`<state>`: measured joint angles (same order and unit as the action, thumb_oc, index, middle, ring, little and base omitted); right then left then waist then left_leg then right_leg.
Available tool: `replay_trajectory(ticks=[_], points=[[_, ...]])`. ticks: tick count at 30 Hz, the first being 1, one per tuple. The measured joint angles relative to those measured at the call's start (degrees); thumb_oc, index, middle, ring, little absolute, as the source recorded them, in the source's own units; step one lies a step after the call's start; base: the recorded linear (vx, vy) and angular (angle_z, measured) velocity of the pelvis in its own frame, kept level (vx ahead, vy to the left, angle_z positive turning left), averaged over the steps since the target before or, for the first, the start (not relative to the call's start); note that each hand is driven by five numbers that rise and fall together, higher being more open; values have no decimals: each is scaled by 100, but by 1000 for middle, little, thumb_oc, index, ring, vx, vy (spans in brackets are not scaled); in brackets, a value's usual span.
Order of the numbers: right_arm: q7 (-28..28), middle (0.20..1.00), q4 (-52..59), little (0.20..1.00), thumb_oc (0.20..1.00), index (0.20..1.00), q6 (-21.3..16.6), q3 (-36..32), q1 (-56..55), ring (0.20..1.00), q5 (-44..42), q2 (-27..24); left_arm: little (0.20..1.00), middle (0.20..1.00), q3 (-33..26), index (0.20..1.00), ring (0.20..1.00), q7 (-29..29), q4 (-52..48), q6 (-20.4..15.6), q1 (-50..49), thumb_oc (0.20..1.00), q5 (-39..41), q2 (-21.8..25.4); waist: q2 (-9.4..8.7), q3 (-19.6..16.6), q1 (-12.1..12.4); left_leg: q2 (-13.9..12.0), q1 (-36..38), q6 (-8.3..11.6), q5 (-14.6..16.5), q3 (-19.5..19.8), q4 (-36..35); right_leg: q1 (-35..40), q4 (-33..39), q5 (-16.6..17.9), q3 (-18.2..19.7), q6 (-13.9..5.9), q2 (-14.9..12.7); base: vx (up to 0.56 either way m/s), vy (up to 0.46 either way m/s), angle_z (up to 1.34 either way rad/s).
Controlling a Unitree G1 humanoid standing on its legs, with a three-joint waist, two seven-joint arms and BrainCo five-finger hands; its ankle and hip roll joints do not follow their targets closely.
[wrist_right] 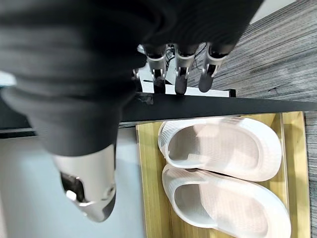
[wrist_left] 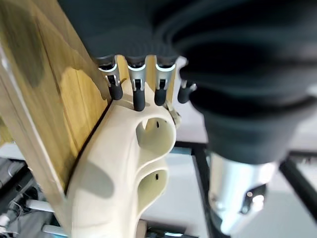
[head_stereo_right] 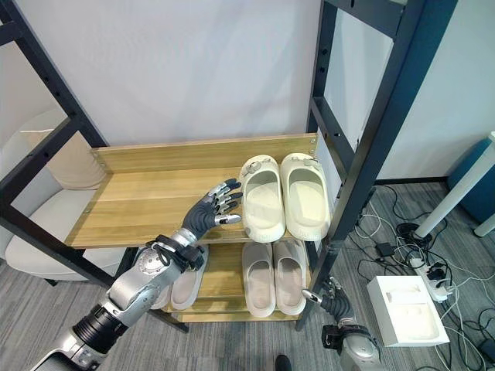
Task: Arrange the slippers neatly on the shoe rack.
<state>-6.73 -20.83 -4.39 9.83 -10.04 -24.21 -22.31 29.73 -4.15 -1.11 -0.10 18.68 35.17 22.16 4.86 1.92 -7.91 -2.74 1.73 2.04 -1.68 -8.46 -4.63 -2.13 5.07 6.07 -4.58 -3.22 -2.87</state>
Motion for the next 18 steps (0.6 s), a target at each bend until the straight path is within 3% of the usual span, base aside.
replay_trajectory(ticks=[7,9,11,13,14,15,18], points=[[-60,1000,12,1000,1000,1000,2,58,41,1000,-8,6,1000,1000,-241,1000,1000,-126,140,-2,-11,1000,6,-77,-13,8,16,-6,11,0,0,-6,0,16,-1,1,3,1,7,0,0,0],[-64,1000,12,1000,1000,1000,2,67,87,1000,-35,27,1000,1000,-666,1000,1000,-224,175,-20,-97,1000,272,-144,-27,17,13,-14,20,0,0,-7,0,26,-1,1,3,1,17,0,0,0],[-65,1000,14,1000,1000,1000,0,57,116,1000,-60,44,1000,1000,-1525,1000,1000,-335,94,-200,-329,1000,788,-196,-52,33,22,-26,41,0,0,5,-1,54,0,-2,-6,5,28,1,10,2],[-18,1000,126,1000,1000,1000,-17,-41,-23,1000,-62,40,1000,1000,-2102,1000,1000,-178,-1066,-406,-964,1000,1234,165,-112,69,68,-23,53,0,0,21,0,76,0,-5,-17,5,27,-10,42,4],[107,1000,131,1000,1000,1000,-17,-170,-46,1000,-72,8,1000,1000,-2113,1000,1000,179,-2097,-460,-1534,1000,1574,412,-153,89,152,-9,58,-9,5,15,0,81,0,15,-17,32,9,-21,59,6],[163,1000,103,1000,1000,1000,-24,-182,-47,1000,-78,-150,1000,1000,-1674,1000,1000,678,-3284,-534,-1853,1000,1674,769,-231,109,313,12,60,-10,6,32,-1,97,-2,8,-28,19,-14,-12,29,4],[206,1000,546,1000,1000,1000,-60,-312,-559,1000,-133,-110,1000,1000,-1059,1000,1000,1256,-3312,-563,-1923,1000,1870,840,-236,96,394,20,81,-10,7,79,-1,133,-1,-17,-76,-14,-24,-37,29,3]])
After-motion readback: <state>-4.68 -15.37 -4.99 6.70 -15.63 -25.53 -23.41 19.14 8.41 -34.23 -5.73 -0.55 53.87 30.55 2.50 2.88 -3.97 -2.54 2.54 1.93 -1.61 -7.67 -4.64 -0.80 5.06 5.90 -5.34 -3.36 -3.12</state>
